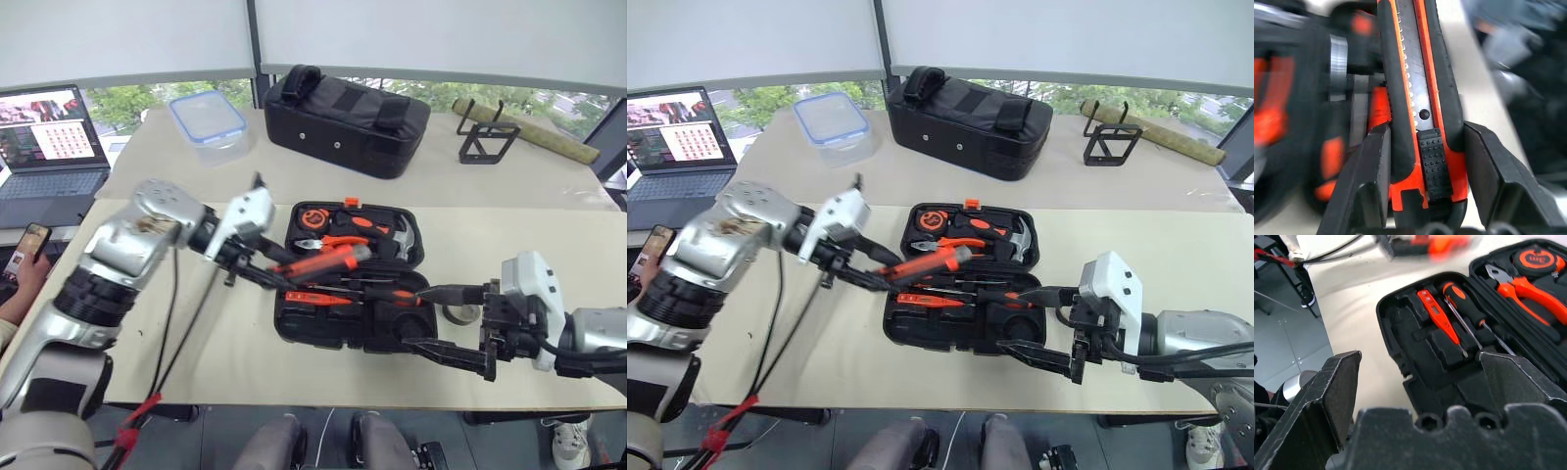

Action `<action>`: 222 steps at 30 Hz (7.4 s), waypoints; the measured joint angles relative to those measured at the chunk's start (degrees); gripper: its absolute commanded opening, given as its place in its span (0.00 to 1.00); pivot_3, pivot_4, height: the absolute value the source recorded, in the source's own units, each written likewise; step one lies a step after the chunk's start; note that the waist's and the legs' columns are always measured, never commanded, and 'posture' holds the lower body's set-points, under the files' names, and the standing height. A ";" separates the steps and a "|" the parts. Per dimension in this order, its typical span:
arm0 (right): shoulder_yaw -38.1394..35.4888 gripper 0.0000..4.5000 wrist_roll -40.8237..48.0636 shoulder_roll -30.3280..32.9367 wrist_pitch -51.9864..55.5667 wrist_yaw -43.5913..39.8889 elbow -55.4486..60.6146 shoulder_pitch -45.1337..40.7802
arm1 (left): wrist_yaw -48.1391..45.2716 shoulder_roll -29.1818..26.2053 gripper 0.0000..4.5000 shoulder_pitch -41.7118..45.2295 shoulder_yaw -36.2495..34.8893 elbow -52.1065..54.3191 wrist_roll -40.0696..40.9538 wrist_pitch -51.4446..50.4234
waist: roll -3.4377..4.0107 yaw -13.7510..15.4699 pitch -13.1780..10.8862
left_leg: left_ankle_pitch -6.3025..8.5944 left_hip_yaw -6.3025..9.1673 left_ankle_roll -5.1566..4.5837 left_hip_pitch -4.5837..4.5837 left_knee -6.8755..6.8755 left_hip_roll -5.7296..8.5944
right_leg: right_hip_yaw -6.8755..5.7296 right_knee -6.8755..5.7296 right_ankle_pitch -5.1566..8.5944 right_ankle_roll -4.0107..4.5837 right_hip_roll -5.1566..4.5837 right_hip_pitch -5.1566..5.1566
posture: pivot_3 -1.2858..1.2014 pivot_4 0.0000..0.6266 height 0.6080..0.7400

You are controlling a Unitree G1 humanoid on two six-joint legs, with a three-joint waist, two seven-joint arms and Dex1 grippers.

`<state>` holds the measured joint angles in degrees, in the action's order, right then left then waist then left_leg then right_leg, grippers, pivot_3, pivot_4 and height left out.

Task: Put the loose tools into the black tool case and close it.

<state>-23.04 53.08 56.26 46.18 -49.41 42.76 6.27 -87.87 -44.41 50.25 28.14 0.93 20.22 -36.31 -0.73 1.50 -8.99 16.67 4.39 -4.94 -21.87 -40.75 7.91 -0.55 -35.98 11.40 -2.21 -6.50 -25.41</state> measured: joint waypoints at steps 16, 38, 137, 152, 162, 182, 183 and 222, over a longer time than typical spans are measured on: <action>-2.14 1.00 1.99 -0.05 0.06 2.26 2.10 1.77 | 4.42 5.01 0.38 0.19 10.09 3.66 -9.12 -6.06 | -0.01 0.57 0.00 | -0.01 0.01 -0.04 -0.06 -0.06 0.00 | 0.01 0.04 0.00 0.00 0.04 -0.01 | 0.52 0.24 0.86; 0.50 1.00 -0.15 -1.69 -0.85 3.50 1.61 1.25 | -2.25 6.00 0.74 2.96 1.50 0.03 -5.61 -3.23 | -0.01 0.76 -0.01 | -0.02 0.00 -0.04 -0.18 -0.15 0.02 | -0.02 -0.07 0.00 0.00 0.04 -0.17 | 0.52 0.24 0.86; 11.11 0.51 -18.80 1.75 -5.10 -6.72 -12.69 -8.08 | 12.90 1.46 1.00 -14.61 -19.35 5.99 5.12 5.51 | 0.18 0.11 0.09 | 0.06 -0.06 -0.11 0.21 -0.03 0.04 | -0.07 0.09 0.02 -0.09 0.07 0.17 | 0.52 0.24 0.86; 26.61 0.00 -38.15 -3.89 -22.99 -7.70 -44.74 -23.69 | 20.07 5.95 0.01 -19.11 -17.44 -12.48 -6.07 14.89 | 0.19 -0.30 0.10 | 0.04 -0.13 -0.12 -0.39 -0.22 0.14 | -0.11 -0.19 0.00 -0.10 0.00 -0.54 | 0.52 0.24 0.86; 27.12 0.00 -39.36 -2.95 -25.57 -14.84 -42.22 -22.67 | 14.46 3.17 0.01 -23.36 -17.09 -2.66 -3.25 6.34 | 0.20 -0.77 0.10 | 0.02 -0.12 -0.10 -0.48 -0.10 0.08 | -0.13 -0.18 0.00 -0.09 0.04 -0.73 | 0.52 0.24 0.86; 13.20 0.56 -34.99 -2.14 -11.36 -5.35 -28.96 -11.26 | 24.40 -0.68 0.67 -31.47 -25.26 2.85 0.20 -4.04 | 0.28 -0.31 0.15 | 0.18 -0.14 0.52 -0.16 -0.06 0.05 | -0.06 -0.18 -0.11 0.06 0.09 -0.38 | 0.52 0.24 0.86; 12.65 0.64 -33.22 -3.23 -7.85 -4.46 -30.27 -14.58 | 24.94 -0.36 0.76 -28.37 -25.64 0.45 0.77 -6.97 | 0.26 -0.38 0.14 | 0.17 -0.14 0.53 -0.13 -0.10 0.03 | -0.07 -0.22 -0.13 0.07 0.10 -0.37 | 0.52 0.24 0.86; 20.03 0.00 -35.06 -23.45 6.83 14.89 -56.95 -50.21 | 42.58 21.16 0.02 -2.36 -31.27 -26.39 0.23 -13.19 | 0.25 -0.97 0.18 | -0.20 -0.17 0.10 -0.52 -0.35 0.17 | 0.05 -0.73 -0.17 0.03 -0.03 -0.86 | 0.52 0.24 0.86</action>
<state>-3.01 18.03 32.81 53.01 -34.52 -14.20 -43.94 -45.29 -23.25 47.89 -3.12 -25.46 20.45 -49.49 -0.48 0.53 -8.82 16.47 4.22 -4.84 -22.39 -41.10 8.08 -0.50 -36.71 11.22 -2.18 -6.54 -26.27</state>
